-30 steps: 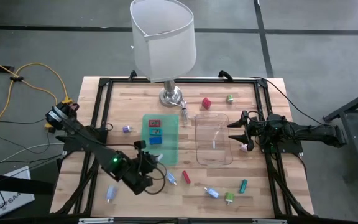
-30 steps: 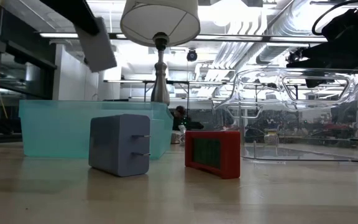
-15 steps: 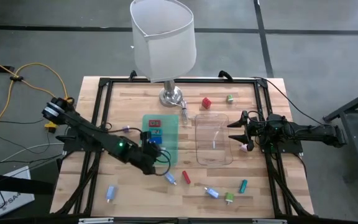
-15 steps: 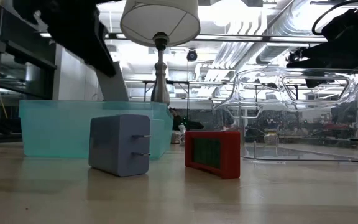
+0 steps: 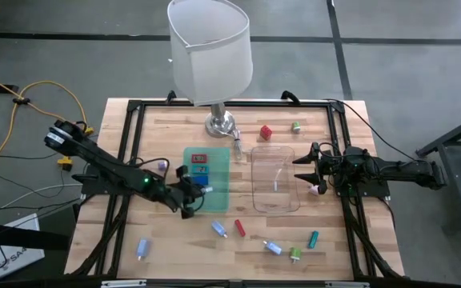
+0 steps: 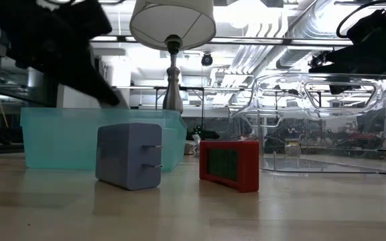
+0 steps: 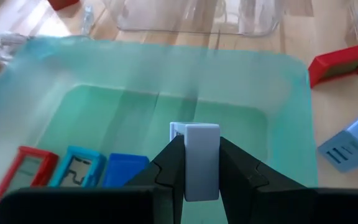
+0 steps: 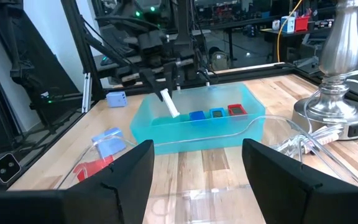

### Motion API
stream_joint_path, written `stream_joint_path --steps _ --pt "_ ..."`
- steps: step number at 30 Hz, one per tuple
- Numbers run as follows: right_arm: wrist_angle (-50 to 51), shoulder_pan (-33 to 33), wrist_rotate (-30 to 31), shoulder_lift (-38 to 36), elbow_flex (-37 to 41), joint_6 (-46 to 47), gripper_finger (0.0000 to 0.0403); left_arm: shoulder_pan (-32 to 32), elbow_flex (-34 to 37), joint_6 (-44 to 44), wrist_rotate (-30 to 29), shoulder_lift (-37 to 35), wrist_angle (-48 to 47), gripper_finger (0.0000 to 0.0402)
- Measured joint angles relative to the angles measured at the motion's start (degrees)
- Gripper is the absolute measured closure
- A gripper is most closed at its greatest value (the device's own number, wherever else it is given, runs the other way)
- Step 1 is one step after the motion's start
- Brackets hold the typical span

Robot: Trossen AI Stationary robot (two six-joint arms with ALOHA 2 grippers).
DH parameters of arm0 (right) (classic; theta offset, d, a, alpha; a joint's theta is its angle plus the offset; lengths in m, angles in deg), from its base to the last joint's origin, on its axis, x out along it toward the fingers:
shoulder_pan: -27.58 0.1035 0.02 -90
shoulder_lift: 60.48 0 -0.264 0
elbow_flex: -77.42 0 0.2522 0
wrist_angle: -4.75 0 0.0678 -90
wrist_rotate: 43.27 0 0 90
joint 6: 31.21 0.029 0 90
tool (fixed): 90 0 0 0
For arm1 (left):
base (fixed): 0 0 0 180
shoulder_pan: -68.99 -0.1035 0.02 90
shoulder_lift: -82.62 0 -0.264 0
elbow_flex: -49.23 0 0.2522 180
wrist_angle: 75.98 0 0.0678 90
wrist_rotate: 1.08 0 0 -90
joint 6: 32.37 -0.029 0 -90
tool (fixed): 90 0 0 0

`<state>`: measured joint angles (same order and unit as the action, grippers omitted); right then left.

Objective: Pick & Place Office items
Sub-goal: Put the white digital clock into the green bin

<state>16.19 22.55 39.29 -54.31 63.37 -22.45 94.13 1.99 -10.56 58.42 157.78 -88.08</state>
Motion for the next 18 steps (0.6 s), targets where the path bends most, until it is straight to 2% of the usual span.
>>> stream_joint_path --steps 4,18 --pt "0.0 0.0 0.0 0.0 0.0 0.0 0.0171 -0.7 3.8 1.4 1.3 0.0 5.7 0.0335" --pt "0.0 0.0 0.0 0.0 0.0 0.0 0.0171 -1.1 4.4 3.5 4.0 0.0 5.9 0.0334"
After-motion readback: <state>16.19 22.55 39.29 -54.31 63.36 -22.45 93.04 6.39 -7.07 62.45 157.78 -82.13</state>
